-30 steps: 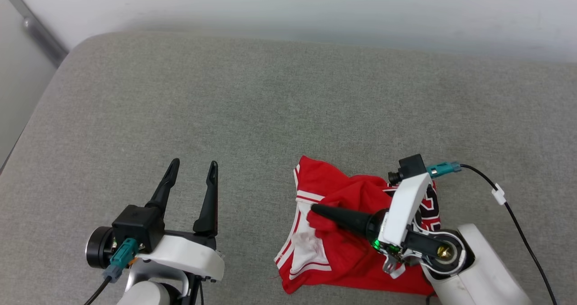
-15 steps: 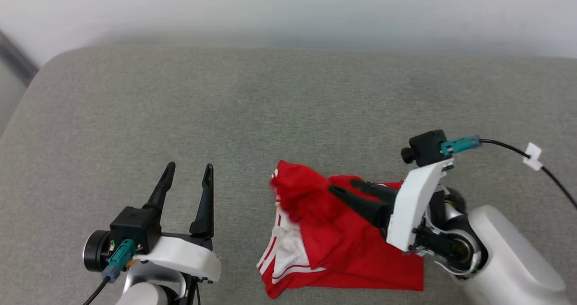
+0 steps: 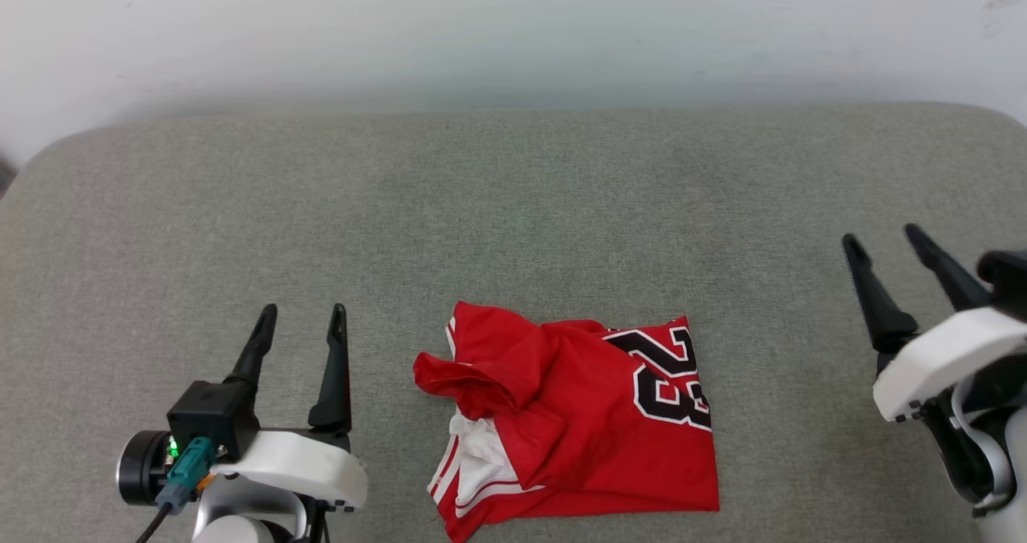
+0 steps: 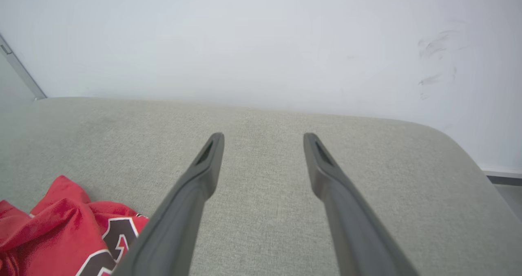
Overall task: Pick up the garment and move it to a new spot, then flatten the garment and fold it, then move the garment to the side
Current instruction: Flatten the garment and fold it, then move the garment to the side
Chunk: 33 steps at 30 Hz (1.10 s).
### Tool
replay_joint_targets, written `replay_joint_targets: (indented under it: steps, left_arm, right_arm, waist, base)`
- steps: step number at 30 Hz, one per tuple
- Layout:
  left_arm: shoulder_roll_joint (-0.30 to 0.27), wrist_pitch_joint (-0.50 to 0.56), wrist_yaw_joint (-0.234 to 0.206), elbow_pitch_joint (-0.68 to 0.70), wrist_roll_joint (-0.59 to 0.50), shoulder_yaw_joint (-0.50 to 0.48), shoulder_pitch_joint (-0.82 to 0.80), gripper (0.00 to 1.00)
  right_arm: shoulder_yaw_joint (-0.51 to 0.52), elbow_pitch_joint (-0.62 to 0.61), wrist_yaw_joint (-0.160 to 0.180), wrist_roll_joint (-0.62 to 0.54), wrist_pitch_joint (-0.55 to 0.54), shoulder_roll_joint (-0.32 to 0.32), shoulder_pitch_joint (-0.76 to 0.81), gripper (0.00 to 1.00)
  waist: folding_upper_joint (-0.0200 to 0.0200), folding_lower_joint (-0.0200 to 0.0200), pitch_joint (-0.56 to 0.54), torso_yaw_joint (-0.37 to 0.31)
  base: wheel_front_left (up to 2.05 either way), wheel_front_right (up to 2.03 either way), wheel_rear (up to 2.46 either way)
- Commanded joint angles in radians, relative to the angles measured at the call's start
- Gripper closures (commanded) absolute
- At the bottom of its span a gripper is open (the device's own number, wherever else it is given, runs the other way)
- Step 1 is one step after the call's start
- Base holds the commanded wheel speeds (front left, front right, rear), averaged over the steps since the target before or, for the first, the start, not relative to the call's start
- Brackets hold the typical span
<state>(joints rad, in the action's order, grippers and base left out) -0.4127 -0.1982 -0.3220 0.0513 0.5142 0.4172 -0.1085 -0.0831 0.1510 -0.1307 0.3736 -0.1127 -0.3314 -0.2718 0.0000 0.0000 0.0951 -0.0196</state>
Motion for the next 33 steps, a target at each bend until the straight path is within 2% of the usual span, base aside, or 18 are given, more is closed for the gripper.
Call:
replay_joint_targets:
  steps: [1, 4, 8, 15, 30, 33]
  left_arm:
    - [-0.005, -0.007, -0.006, -0.001, 0.001, -0.005, 0.009, 0.00]
    - [-0.010, -0.010, -0.016, -0.005, 0.003, -0.017, 0.017, 0.00]
    - [-0.014, -0.018, -0.023, -0.018, 0.006, -0.025, 0.028, 0.00]
    - [-0.012, -0.029, -0.022, -0.043, 0.006, -0.016, 0.067, 0.00]
    - [-0.017, -0.035, -0.018, -0.064, 0.001, 0.000, 0.083, 0.00]
    - [-0.016, -0.038, -0.018, -0.059, 0.003, -0.003, 0.074, 0.00]
  right_arm:
    - [0.022, -0.020, 0.000, -0.020, 0.023, 0.025, 0.023, 0.00]
    - [0.095, -0.088, 0.000, -0.077, 0.088, 0.081, 0.072, 0.00]
    - [0.122, -0.165, 0.000, -0.122, 0.127, 0.137, 0.151, 0.00]
    - [0.115, -0.251, 0.000, -0.154, 0.104, 0.200, 0.285, 0.00]
    - [0.127, -0.307, 0.000, -0.174, 0.033, 0.214, 0.351, 0.00]
    - [0.156, -0.291, 0.000, -0.140, -0.001, 0.214, 0.339, 0.00]
  waist:
    - [0.0000, 0.0000, -0.001, -0.003]
    - [0.0000, 0.0000, -0.005, -0.005]
    - [0.0000, 0.0000, -0.021, 0.000]
    - [0.0000, 0.0000, -0.061, 0.001]
    - [0.0000, 0.0000, -0.084, -0.004]
    - [0.0000, 0.0000, -0.074, -0.006]
  base:
    - [0.00, 0.00, 0.00]
    - [0.00, 0.00, 0.00]
    - [0.00, 0.00, 0.00]
    - [0.00, 0.00, 0.00]
    - [0.00, 0.00, 0.00]
    - [0.00, 0.00, 0.00]
